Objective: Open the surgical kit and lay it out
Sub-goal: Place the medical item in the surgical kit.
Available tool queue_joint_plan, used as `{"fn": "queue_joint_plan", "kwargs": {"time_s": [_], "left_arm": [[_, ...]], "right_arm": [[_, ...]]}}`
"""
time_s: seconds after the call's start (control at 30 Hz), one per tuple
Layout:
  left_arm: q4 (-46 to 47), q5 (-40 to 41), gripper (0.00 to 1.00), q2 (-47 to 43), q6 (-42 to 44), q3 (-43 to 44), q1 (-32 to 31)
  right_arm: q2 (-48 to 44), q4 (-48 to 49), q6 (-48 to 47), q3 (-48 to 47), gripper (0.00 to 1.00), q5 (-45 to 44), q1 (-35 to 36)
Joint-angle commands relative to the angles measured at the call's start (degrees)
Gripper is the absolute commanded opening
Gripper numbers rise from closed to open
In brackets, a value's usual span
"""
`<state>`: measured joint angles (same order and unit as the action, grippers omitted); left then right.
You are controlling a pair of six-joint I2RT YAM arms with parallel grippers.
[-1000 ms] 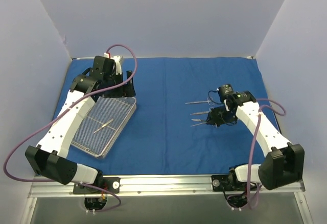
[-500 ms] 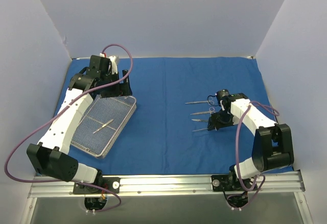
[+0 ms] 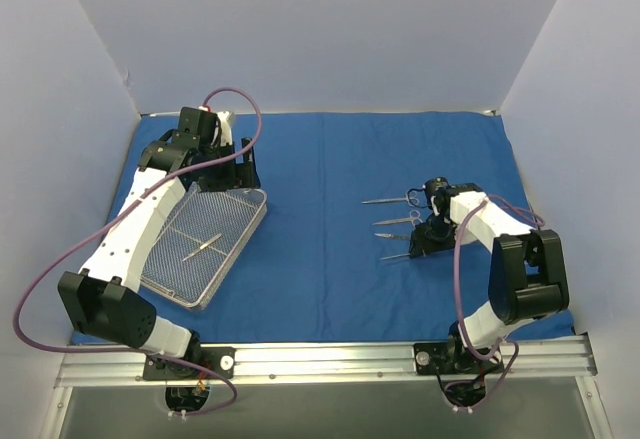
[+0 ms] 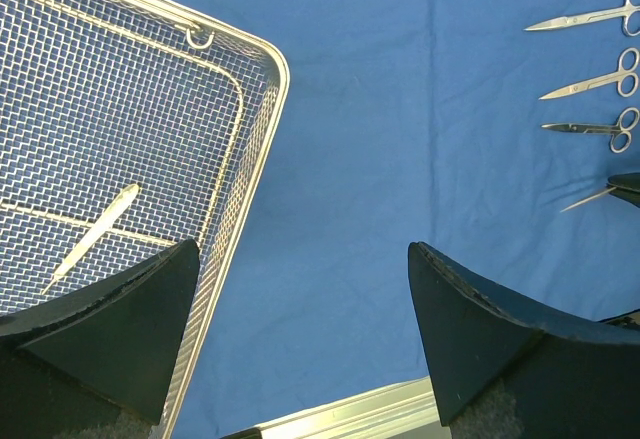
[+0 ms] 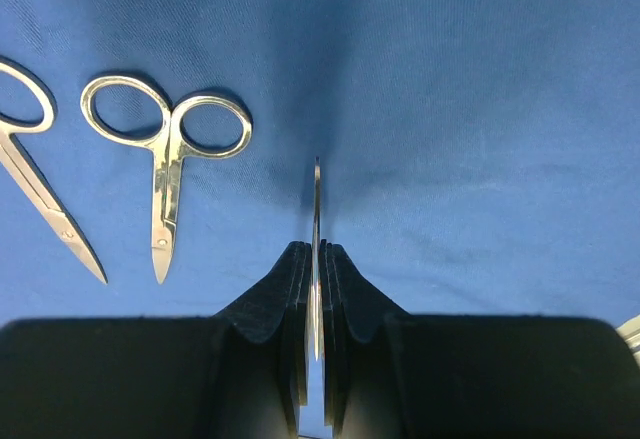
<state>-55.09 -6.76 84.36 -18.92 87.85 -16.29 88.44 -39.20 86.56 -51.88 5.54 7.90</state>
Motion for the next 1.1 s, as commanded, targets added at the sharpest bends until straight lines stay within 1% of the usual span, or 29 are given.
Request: {"fn": "queue_joint_plan", "kwargs": {"time_s": [0.0,0.3,0.5,0.57,0.6,0.67,0.77,0.8,0.87,0.9,0.97,1.0,1.07], "left_arm": [[0.9,-1.6,0.94,0.5,0.8,1.1,0.6],[1.0,-2.1,0.94,1.0,0.9,1.0,1.1],[1.2,-2.2,0.94,0.8,1.0,0.2,1.5],[1.2,-2.1,0.94,0.9,1.0,0.1,1.6],[1.2,-1.9,0.94,0.9,1.0,0.0,1.7],[1.1,-1.8,0.94,1.0,1.0,-0.1,1.8],[1.2,-1.6,0.94,1.0,0.7,-0.7,2.3],[1.1,-1.0,0.94,1.0,0.3,-1.2,2.5],[1.3,-0.4,0.94,1.0,-0.3,-1.8,3.3],[1.2,-0.1,0.94,1.0,-0.8,-2.2,3.7],[1.0,0.5,0.94,1.2,-2.6,-3.4,5.6],[0.8,0.6,0.94,1.2,-3.4,-4.1,6.5],[0.1,1.6,0.94,1.0,-6.1,-6.1,9.3]], "right_arm": [[0.4,-2.1,1.0,0.6,0.0,-1.9,-0.3],[1.8,-0.6,1.9,2.5,0.01,-0.9,-0.3],[2.4,0.8,2.8,3.2,0.03,-0.4,-0.1],[3.1,0.6,2.6,2.6,0.06,-0.4,-0.1],[3.3,0.6,2.6,2.6,0.1,-0.4,-0.1],[3.7,0.7,2.6,2.6,0.14,-0.4,-0.1],[3.9,0.4,2.6,2.3,0.24,-0.3,0.1],[4.0,-0.3,2.2,1.6,0.31,-0.4,0.1],[3.9,-1.6,1.5,0.5,0.39,-0.8,0.2],[3.8,-3.1,0.6,-0.8,0.46,-1.1,0.2],[2.9,-4.8,-0.3,-2.3,0.5,-1.0,0.4],[2.4,-5.7,-0.7,-3.2,0.54,-0.9,0.5],[0.6,-8.6,-3.0,-6.5,0.58,-0.3,0.7]]}}
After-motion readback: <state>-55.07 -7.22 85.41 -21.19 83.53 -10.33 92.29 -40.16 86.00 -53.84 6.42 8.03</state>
